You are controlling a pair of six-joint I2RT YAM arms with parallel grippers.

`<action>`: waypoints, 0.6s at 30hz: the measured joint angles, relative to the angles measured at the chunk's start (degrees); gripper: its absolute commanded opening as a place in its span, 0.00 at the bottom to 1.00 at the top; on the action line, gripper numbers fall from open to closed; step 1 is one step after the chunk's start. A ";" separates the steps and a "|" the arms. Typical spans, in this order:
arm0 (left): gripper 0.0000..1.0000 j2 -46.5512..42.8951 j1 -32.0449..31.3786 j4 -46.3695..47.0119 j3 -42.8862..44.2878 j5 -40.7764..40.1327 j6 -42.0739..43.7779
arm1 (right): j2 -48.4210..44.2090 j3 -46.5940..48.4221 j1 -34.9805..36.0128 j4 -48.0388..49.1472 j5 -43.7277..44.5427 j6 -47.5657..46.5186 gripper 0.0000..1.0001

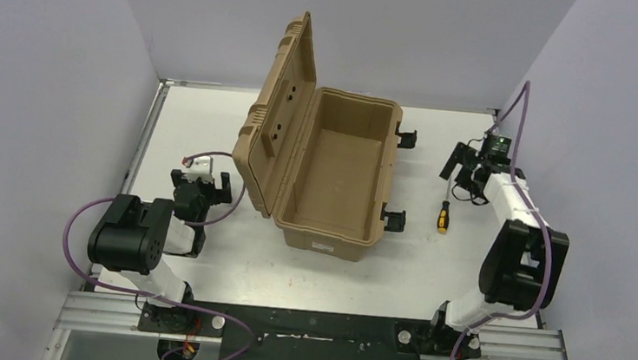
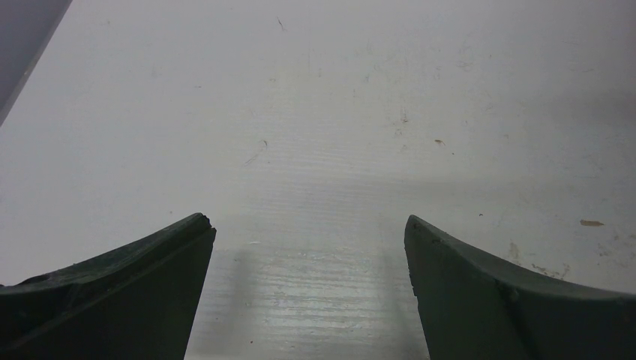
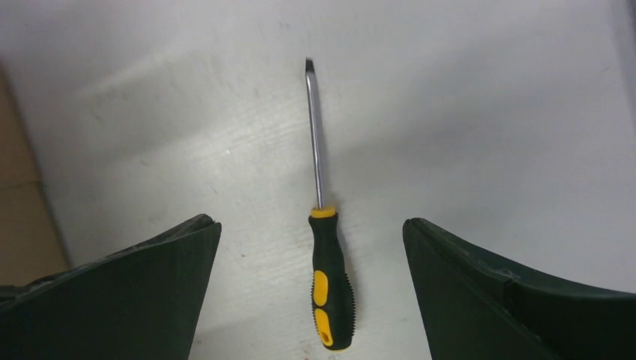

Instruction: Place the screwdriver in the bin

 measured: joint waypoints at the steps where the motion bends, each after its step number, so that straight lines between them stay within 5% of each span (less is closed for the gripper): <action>1: 0.97 0.00 0.00 0.00 0.00 0.00 0.00 | 2.89 1.03 0.00 -1.66 -0.63 -0.70 0.94; 9: 0.97 0.02 0.00 0.00 0.00 -0.04 0.02 | 11.98 0.00 0.37 -8.81 -2.49 -2.78 0.82; 11: 0.97 0.00 0.00 0.00 0.00 -0.04 0.00 | 12.00 -1.09 0.55 -8.55 -2.51 -3.10 0.67; 17: 0.97 0.02 0.00 0.00 0.00 -0.07 0.02 | 12.35 -3.13 1.11 -8.07 -1.29 -5.27 0.00; 18: 0.97 0.00 0.00 0.00 0.00 -0.07 0.00 | 12.35 -3.13 1.11 -8.02 -0.98 -5.25 0.00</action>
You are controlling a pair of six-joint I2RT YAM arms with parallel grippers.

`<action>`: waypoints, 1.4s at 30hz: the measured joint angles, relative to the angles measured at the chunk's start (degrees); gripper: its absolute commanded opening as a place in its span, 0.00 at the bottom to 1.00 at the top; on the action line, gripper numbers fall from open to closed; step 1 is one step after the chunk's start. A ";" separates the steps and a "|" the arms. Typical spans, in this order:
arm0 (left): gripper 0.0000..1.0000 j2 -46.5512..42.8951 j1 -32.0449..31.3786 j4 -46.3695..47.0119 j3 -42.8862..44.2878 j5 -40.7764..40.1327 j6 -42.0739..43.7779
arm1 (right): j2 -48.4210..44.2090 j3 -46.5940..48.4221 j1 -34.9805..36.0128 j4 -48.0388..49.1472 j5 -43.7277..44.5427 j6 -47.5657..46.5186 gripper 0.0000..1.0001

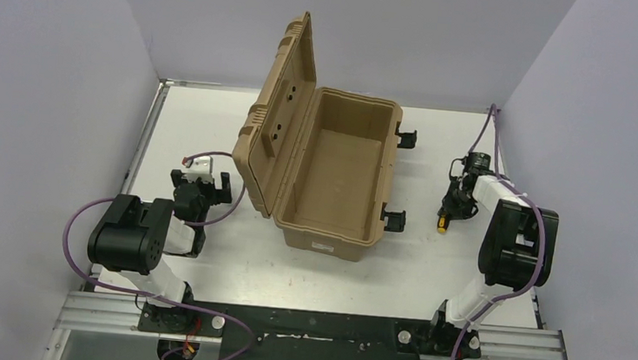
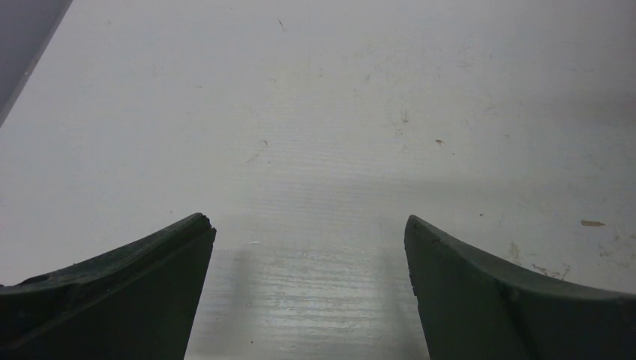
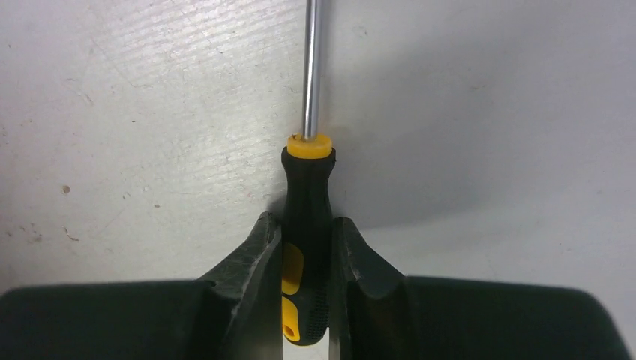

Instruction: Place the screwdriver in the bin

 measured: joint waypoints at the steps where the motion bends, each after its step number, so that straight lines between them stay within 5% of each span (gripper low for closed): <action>1: 0.97 0.00 0.00 0.00 0.00 -0.04 0.00 | 0.00 0.04 0.00 -0.02 0.04 -0.31 0.00; 8: 0.97 0.02 0.00 0.00 0.00 -0.15 0.00 | -0.81 4.57 1.36 -8.11 1.40 -0.87 0.00; 17: 0.97 0.02 0.00 0.00 0.00 -0.15 0.00 | -10.51 27.36 6.14 -21.31 1.07 2.80 0.00; 27: 0.97 0.00 0.00 0.00 0.00 -0.15 0.00 | -10.51 44.65 33.42 -23.06 1.53 18.93 0.00; 32: 0.97 0.00 0.00 0.00 0.00 -0.15 0.00 | -4.46 46.45 43.36 -19.58 1.53 23.04 0.00; 42: 0.97 0.02 0.00 0.00 0.00 -0.15 0.00 | 6.58 33.24 44.28 -10.69 2.45 23.12 0.00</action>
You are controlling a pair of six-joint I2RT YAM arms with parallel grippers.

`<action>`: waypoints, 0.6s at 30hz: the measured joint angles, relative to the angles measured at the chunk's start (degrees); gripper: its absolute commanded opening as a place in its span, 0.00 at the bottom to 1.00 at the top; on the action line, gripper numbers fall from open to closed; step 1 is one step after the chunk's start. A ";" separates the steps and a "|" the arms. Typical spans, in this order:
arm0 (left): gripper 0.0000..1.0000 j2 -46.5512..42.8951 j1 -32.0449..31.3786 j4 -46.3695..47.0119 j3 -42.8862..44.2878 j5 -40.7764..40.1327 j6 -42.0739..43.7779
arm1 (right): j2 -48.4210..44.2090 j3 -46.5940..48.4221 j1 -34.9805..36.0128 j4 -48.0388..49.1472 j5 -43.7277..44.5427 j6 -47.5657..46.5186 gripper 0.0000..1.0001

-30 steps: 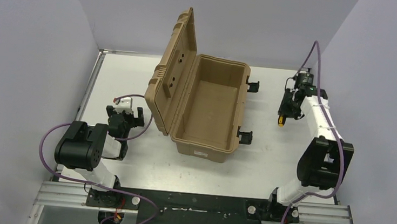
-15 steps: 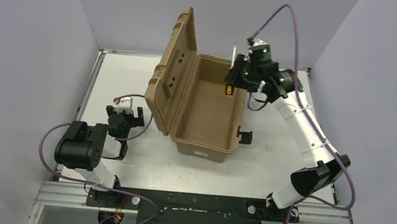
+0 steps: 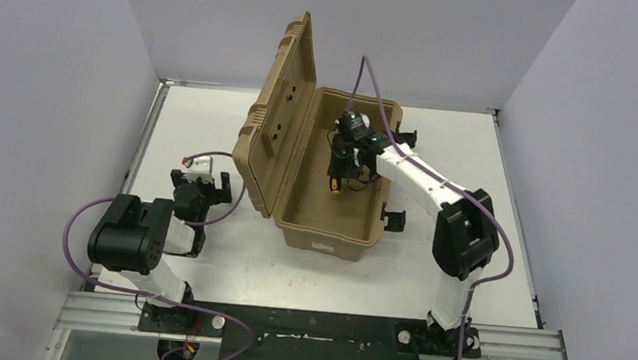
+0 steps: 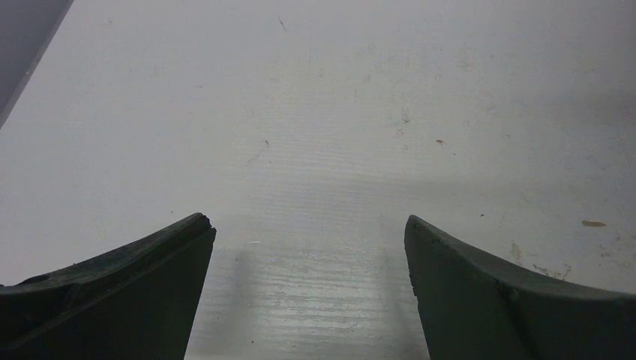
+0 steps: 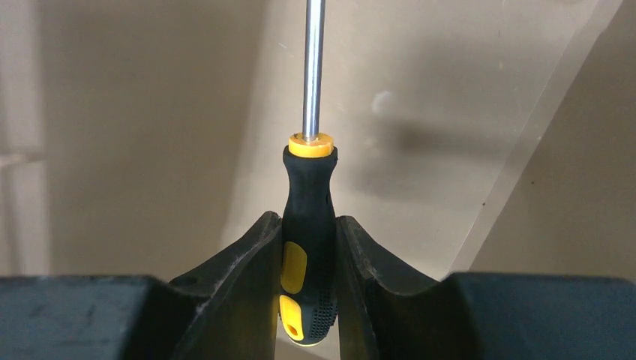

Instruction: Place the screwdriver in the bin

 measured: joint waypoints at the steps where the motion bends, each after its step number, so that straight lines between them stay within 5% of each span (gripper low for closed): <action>1: 0.97 0.00 0.00 0.00 0.00 0.00 0.00 | 1.29 -1.16 0.00 0.70 0.13 -0.17 0.00; 10: 0.97 0.00 0.00 0.00 0.00 0.00 0.00 | 8.41 -8.04 -0.04 5.44 2.19 -1.70 0.00; 18: 0.97 -0.02 0.00 0.00 0.00 0.00 0.00 | 10.36 -8.46 -0.04 7.54 4.07 -2.56 0.65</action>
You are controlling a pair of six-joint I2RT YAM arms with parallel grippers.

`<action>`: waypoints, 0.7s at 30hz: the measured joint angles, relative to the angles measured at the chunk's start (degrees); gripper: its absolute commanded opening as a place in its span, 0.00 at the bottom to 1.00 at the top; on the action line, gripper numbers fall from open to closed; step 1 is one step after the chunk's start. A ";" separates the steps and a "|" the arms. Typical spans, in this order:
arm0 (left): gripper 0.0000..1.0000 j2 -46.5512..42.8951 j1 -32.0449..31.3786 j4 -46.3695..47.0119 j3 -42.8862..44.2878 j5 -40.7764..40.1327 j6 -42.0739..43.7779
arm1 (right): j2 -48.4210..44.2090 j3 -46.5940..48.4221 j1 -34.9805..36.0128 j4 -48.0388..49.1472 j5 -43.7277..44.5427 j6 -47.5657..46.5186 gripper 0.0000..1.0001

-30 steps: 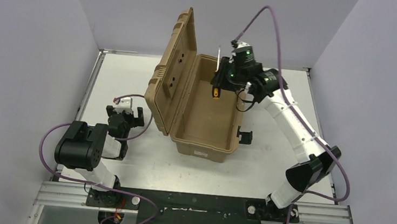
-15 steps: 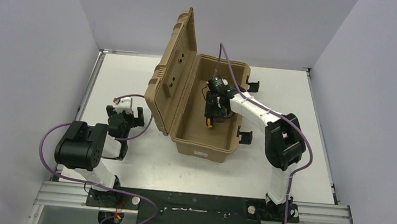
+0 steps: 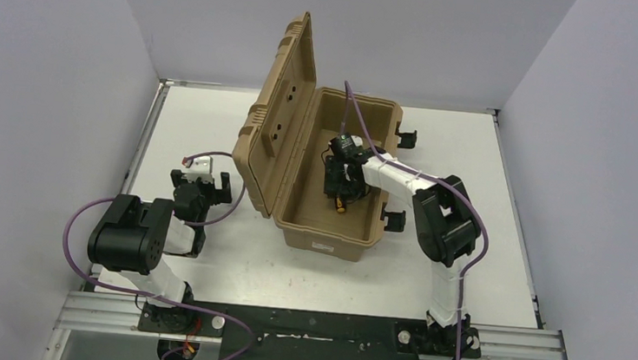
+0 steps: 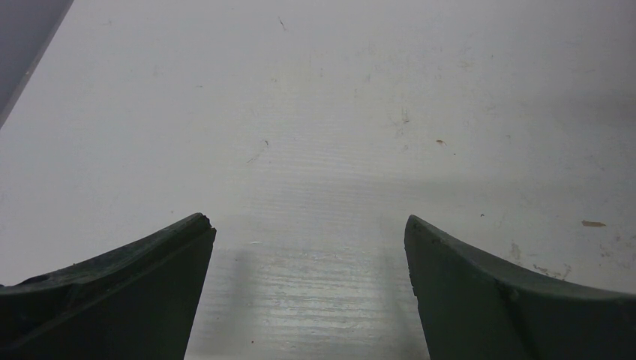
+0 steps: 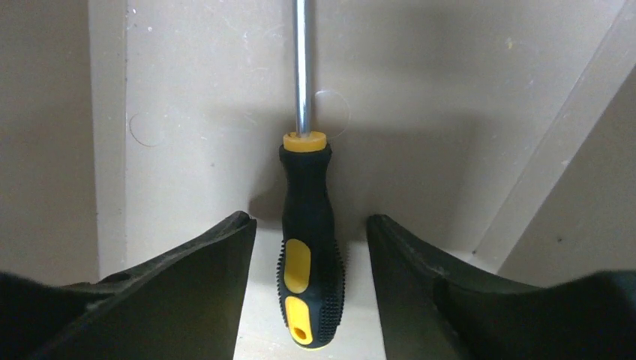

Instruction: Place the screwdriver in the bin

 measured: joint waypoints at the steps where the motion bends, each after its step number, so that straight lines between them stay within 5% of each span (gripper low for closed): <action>1: 0.97 0.00 0.00 0.00 0.00 0.00 0.00 | 0.00 0.02 0.00 0.11 0.28 -0.04 0.68; 6: 0.97 0.00 0.00 0.00 0.00 0.00 0.00 | 0.00 1.05 0.00 -1.03 2.14 -1.03 0.80; 10: 0.97 0.02 0.00 0.00 0.00 0.00 0.00 | -0.52 5.95 0.00 -2.95 3.10 -2.23 1.00; 21: 0.97 0.02 0.00 0.00 0.00 0.00 0.02 | -16.70 9.70 -6.14 1.53 -5.16 -9.31 1.00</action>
